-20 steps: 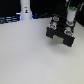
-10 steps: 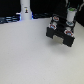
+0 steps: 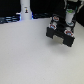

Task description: Open the kcup holder, insert the kcup into the holder, and close the kcup holder

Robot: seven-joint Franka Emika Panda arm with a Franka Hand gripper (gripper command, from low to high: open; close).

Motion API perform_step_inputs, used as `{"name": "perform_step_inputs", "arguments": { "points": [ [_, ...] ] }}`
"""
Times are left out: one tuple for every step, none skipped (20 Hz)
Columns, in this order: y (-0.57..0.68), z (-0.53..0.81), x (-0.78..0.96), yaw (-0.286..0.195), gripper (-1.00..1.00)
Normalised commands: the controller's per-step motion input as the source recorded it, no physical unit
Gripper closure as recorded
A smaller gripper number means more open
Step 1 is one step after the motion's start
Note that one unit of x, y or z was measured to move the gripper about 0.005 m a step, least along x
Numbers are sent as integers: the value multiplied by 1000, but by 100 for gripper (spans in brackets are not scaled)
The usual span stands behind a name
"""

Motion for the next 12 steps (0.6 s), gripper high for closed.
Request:
{"name": "perform_step_inputs", "arguments": {
  "points": [
    [-266, 0, -340, -2, 100],
    [-323, 0, -391, -12, 100],
    [-357, 0, -400, -16, 100],
    [-366, 6, -426, -32, 100],
    [-389, 0, -446, -38, 100],
    [-417, 0, -466, -49, 100],
    [-400, 0, -426, -49, 100],
    [-397, 0, -434, -49, 100],
    [-406, 0, -457, -50, 100],
    [-409, 0, -446, -50, 100],
    [-409, 0, -411, -50, 100],
    [-417, 0, -360, -49, 100]
  ]
}}
